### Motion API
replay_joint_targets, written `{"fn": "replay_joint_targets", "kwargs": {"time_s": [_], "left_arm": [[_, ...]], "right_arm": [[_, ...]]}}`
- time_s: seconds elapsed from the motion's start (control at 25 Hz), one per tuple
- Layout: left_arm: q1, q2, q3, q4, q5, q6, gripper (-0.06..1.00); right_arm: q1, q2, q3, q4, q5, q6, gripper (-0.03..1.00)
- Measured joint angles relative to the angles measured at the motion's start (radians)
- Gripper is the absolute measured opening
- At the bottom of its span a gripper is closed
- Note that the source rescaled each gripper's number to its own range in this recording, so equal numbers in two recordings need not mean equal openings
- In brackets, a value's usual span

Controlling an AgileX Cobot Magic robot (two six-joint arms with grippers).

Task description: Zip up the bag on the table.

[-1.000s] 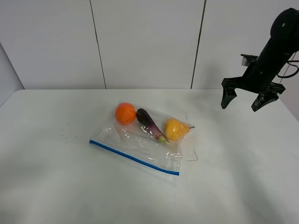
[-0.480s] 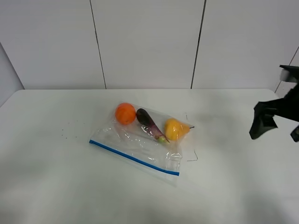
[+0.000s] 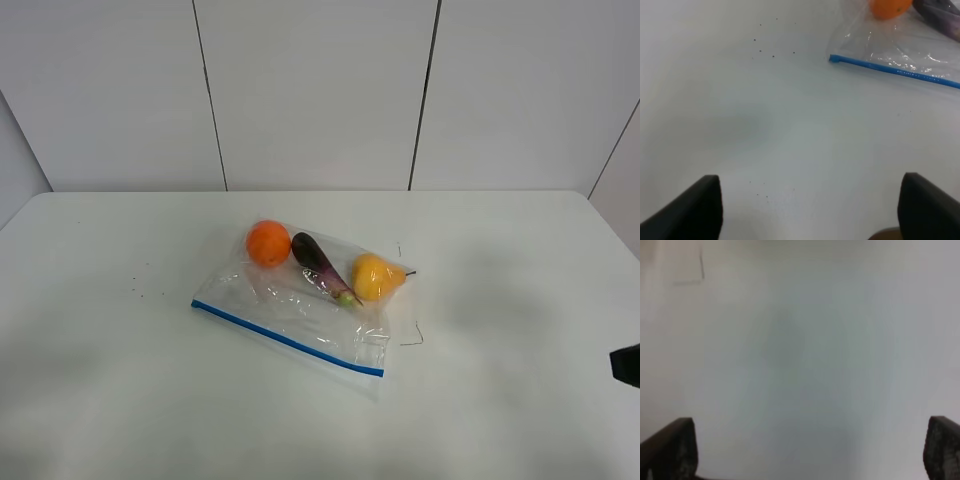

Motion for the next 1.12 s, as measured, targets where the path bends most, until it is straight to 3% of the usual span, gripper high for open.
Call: {"fn": "replay_joint_targets", "kwargs": {"time_s": [0.24, 0.48, 1.12], "left_arm": [[0.0, 0.0, 0.0, 0.0, 0.0, 0.0, 1.0], [0.0, 0.0, 0.0, 0.0, 0.0, 0.0, 1.0], [0.0, 0.0, 0.0, 0.0, 0.0, 0.002, 1.0]], "right_arm": [[0.0, -0.318, 0.054, -0.003, -0.019, 0.005, 1.0], [0.0, -0.501, 0.054, -0.003, -0.02, 0.006, 1.0], [0.0, -0.542, 0.055, -0.006, -0.02, 0.007, 1.0]]}}
